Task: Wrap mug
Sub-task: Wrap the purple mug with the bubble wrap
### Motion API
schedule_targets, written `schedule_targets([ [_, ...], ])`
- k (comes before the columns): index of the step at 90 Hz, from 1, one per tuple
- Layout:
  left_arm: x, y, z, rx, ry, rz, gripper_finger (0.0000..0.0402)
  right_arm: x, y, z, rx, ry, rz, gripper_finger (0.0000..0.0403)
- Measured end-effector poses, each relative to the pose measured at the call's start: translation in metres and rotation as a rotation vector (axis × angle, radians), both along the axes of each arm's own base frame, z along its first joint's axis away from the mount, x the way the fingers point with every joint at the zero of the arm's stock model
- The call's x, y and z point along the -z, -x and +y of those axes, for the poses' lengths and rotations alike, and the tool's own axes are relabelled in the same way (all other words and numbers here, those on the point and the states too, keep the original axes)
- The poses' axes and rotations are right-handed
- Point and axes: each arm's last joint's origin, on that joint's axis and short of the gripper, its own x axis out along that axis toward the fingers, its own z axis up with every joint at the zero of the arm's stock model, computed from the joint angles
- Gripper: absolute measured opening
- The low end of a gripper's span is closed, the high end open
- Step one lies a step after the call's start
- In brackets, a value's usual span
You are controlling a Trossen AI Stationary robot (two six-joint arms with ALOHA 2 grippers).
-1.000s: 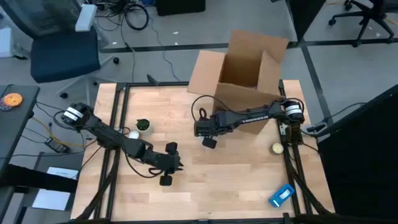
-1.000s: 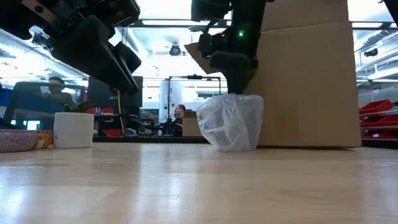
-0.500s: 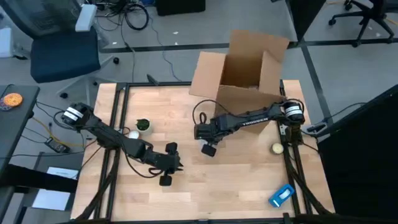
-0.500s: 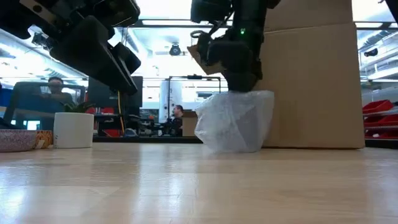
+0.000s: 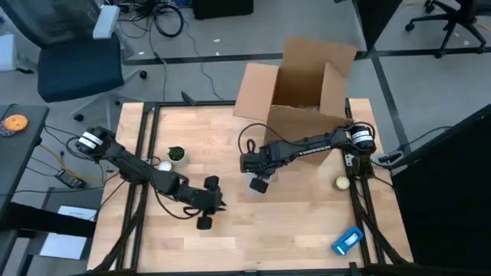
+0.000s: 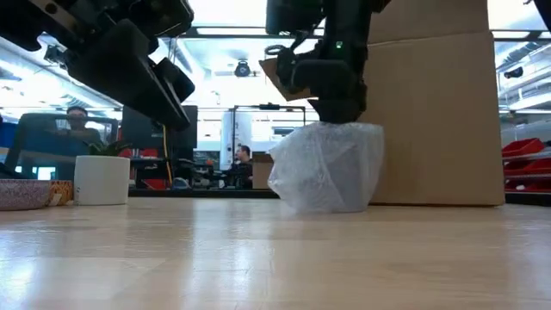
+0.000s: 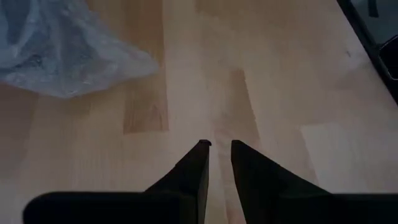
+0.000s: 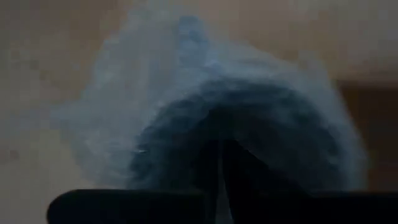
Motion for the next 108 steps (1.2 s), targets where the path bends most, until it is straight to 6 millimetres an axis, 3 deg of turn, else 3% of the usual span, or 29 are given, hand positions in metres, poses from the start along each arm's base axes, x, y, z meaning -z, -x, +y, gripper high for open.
schedule_targets([
  [19,-0.021,0.014,0.003,0.078,0.077,-0.001,0.0053,-0.001,-0.008,0.021,-0.070,-0.165,-0.095,0.0000],
  [38,-0.047,0.034,0.015,0.028,0.049,-0.049,0.0053,-0.017,-0.010,0.027,-0.101,-0.154,-0.101,0.0000],
  [64,-0.054,0.041,0.019,0.006,0.032,-0.058,0.0053,-0.029,-0.014,0.048,-0.270,-0.146,-0.184,0.0000],
  [89,-0.054,0.041,0.019,0.005,0.034,-0.061,0.0053,-0.003,-0.005,0.043,-0.236,-0.135,-0.096,0.0000],
  [108,-0.054,0.040,0.019,0.004,0.037,-0.064,0.0053,0.016,-0.003,0.038,-0.226,-0.152,-0.130,0.0000],
])
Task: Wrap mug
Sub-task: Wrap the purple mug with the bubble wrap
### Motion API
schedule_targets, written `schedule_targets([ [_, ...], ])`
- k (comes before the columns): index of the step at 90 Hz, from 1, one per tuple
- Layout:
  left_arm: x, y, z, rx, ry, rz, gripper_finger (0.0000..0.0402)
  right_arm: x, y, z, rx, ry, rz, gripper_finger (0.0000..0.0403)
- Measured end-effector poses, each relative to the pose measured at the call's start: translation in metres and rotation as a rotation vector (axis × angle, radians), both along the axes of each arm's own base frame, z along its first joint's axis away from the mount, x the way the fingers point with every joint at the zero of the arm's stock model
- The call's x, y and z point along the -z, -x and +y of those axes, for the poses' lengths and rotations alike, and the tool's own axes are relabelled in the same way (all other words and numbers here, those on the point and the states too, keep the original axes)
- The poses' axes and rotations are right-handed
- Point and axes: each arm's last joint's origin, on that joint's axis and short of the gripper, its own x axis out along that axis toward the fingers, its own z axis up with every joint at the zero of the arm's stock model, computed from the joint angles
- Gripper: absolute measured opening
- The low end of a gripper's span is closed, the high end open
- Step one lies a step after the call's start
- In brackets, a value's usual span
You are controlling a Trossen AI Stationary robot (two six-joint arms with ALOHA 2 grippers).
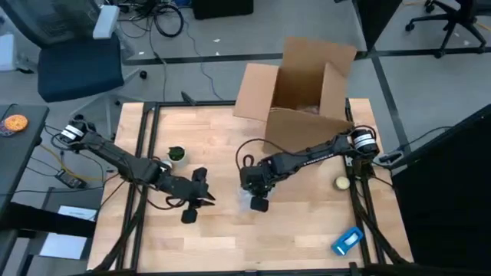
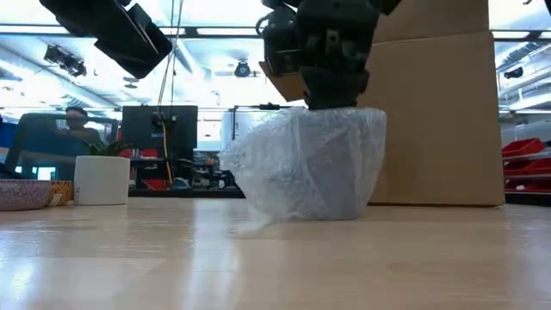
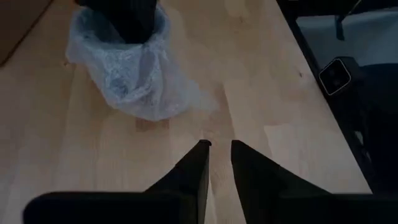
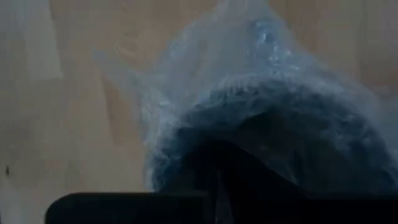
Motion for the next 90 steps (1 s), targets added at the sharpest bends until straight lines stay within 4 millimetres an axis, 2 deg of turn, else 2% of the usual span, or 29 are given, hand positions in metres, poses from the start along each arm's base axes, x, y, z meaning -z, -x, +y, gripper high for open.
schedule_targets([
  [18,0.000,0.000,0.000,0.000,0.002,-0.006,0.0053,0.004,0.000,-0.003,0.003,-0.030,-0.007,0.0000],
  [42,0.000,0.000,0.000,0.000,0.000,-0.004,0.0053,-0.032,-0.004,-0.002,-0.002,0.033,0.032,0.0000],
  [52,0.000,0.000,0.000,0.004,-0.005,-0.004,0.0053,-0.037,-0.005,0.001,-0.015,0.040,0.012,0.0000],
  [63,0.000,0.000,0.000,0.004,-0.006,-0.004,0.0053,-0.034,-0.005,0.005,-0.038,0.019,0.008,0.0000],
  [90,0.000,0.000,0.000,0.005,-0.006,-0.004,0.0053,-0.010,0.000,0.004,-0.049,-0.014,0.032,0.0000],
])
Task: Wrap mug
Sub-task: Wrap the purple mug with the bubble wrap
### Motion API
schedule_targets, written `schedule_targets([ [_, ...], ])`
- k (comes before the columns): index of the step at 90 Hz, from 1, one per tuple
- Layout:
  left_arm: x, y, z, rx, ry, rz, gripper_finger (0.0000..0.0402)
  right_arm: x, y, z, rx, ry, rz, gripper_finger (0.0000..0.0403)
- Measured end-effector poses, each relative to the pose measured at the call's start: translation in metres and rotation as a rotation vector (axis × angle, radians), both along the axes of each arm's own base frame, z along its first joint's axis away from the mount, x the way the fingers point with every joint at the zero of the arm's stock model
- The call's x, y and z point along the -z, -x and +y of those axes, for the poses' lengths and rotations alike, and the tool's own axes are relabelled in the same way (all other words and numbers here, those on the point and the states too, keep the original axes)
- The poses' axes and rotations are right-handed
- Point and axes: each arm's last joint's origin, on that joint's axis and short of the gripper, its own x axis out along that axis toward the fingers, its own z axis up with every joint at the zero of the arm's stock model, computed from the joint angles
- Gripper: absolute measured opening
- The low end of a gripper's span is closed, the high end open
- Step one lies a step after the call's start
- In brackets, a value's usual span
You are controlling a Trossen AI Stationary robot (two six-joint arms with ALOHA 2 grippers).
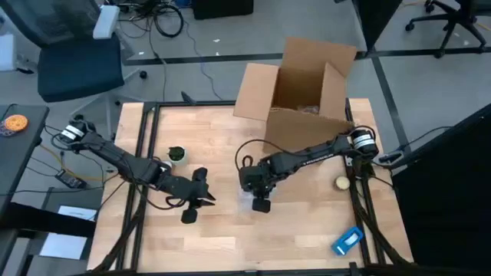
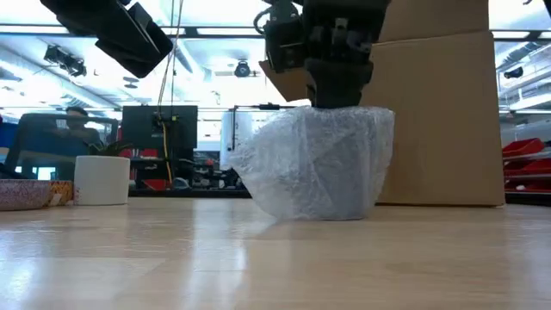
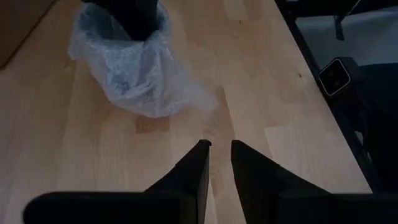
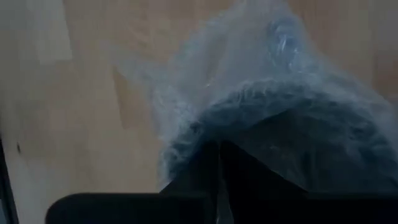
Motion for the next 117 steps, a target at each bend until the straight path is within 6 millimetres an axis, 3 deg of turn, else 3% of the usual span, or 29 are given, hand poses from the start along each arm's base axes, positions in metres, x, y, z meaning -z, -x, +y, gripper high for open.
schedule_targets([
  [24,0.000,0.000,0.000,-0.005,-0.004,-0.003,0.0053,0.018,0.001,-0.011,0.040,-0.018,-0.021,0.0000],
  [82,0.000,0.000,0.001,-0.019,-0.014,-0.009,0.0053,0.022,0.006,-0.015,0.128,0.097,0.026,0.0000],
  [117,0.000,0.000,0.001,-0.007,-0.031,-0.014,0.0053,0.025,0.017,-0.013,0.294,0.097,0.148,0.0000],
])
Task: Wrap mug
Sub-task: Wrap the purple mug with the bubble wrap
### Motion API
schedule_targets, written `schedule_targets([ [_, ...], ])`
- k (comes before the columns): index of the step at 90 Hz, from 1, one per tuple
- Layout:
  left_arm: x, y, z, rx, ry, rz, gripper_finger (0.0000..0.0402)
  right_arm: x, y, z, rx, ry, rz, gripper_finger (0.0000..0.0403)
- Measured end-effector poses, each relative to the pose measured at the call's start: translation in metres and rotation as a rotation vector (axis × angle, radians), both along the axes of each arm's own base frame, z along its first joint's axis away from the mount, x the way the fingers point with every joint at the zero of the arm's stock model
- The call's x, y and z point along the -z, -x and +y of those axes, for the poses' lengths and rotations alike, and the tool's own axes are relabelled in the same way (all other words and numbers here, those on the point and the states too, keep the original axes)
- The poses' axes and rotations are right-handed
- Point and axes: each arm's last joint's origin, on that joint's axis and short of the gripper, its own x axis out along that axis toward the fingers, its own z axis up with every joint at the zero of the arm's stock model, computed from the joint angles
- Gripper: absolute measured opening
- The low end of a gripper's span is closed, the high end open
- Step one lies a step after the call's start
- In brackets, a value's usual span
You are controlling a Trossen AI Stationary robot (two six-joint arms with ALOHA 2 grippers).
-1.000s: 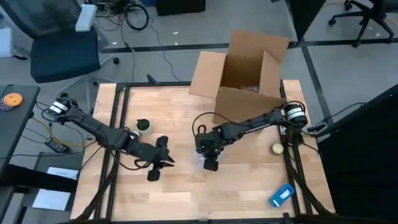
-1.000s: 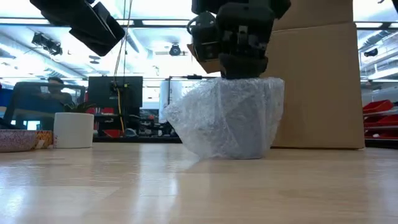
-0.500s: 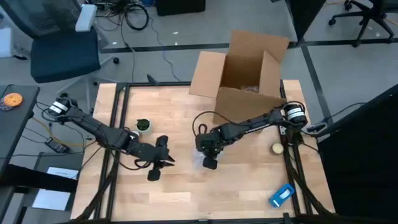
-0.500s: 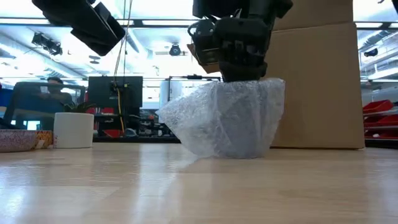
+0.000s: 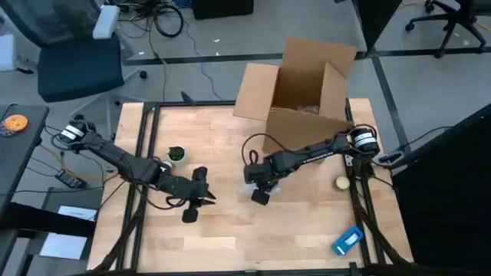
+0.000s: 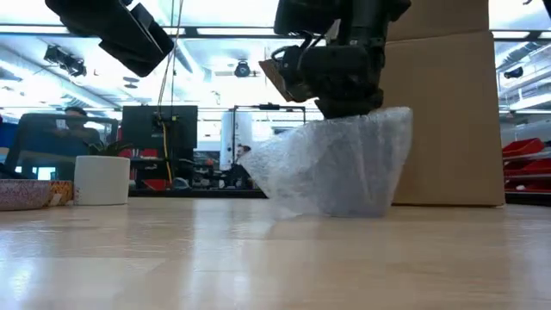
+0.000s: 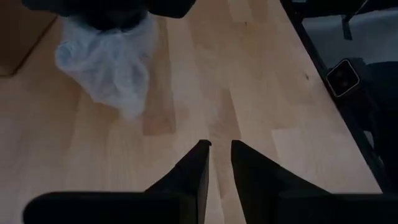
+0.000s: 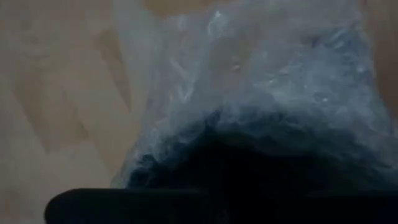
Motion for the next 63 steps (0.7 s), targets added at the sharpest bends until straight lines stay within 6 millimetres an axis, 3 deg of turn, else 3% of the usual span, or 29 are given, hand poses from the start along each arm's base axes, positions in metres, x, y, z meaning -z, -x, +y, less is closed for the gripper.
schedule_targets([
  [20,0.000,0.000,0.000,-0.007,-0.006,-0.003,0.0053,-0.015,0.003,0.010,0.038,0.010,0.074,0.0000],
  [41,0.000,0.000,0.001,-0.013,-0.010,-0.004,0.0053,-0.043,-0.003,0.013,0.040,-0.010,0.066,0.0001],
  [63,0.000,0.000,0.001,-0.013,-0.010,-0.003,0.0053,-0.081,0.004,0.013,0.125,0.004,0.129,0.0000],
])
